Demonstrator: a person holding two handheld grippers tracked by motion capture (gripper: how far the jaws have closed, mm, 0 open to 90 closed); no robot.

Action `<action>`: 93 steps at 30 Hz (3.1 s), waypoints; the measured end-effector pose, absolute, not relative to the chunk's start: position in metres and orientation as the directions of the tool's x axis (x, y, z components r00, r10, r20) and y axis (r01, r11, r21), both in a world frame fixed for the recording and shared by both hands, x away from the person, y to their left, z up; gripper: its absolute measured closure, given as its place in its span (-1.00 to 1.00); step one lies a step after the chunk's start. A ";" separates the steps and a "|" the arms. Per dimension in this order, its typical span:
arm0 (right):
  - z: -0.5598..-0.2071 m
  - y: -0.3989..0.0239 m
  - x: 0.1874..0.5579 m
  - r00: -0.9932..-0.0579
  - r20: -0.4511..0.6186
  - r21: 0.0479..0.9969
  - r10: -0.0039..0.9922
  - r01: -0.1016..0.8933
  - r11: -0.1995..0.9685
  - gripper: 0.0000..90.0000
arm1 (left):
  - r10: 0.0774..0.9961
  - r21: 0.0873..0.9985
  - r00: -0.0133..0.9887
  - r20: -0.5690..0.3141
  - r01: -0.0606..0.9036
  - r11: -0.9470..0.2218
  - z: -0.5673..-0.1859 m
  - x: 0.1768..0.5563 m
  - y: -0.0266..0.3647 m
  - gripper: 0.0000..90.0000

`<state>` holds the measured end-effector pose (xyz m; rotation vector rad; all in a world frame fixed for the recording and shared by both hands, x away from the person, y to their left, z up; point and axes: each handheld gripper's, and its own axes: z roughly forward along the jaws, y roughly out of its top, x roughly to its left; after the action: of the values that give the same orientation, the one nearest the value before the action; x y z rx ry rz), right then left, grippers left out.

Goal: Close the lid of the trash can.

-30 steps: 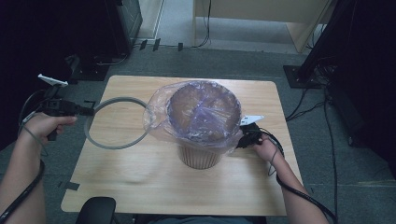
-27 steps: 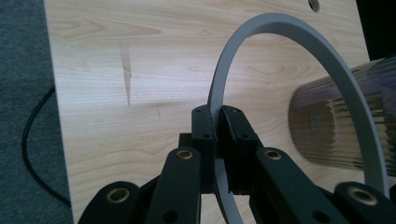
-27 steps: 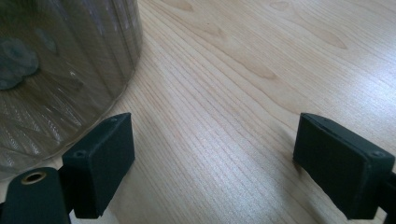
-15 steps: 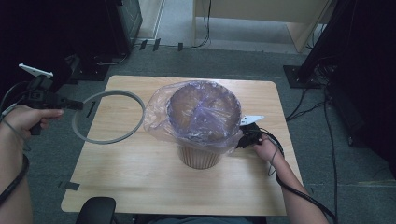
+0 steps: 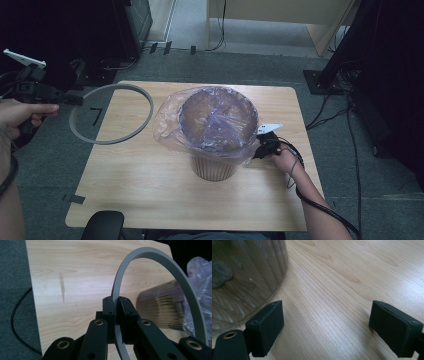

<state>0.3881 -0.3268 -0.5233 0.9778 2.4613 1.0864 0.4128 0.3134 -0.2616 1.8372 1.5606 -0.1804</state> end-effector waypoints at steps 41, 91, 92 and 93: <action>-0.523 -0.327 0.385 -0.725 0.018 0.735 0.689 0.476 0.482 -0.73 | 0.756 0.470 0.436 -0.489 0.861 -0.192 -0.217 0.450 0.222 0.87; -0.524 -0.328 0.385 -0.726 0.018 0.735 0.688 0.475 0.483 -0.73 | 0.705 0.464 0.546 -0.452 0.819 -0.338 -0.230 0.468 0.147 0.87; -0.524 -0.328 0.385 -0.726 0.017 0.735 0.687 0.475 0.483 -0.73 | 0.703 0.464 0.550 -0.451 0.817 -0.342 -0.230 0.467 0.146 0.87; -0.524 -0.328 0.385 -0.726 0.018 0.735 0.687 0.475 0.483 -0.73 | 0.704 0.464 0.552 -0.447 0.816 -0.344 -0.230 0.467 0.145 0.87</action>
<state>0.3848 -0.3275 -0.5235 0.9882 2.4530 1.0852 0.4673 0.1448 -0.2299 2.1303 1.2171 -0.2194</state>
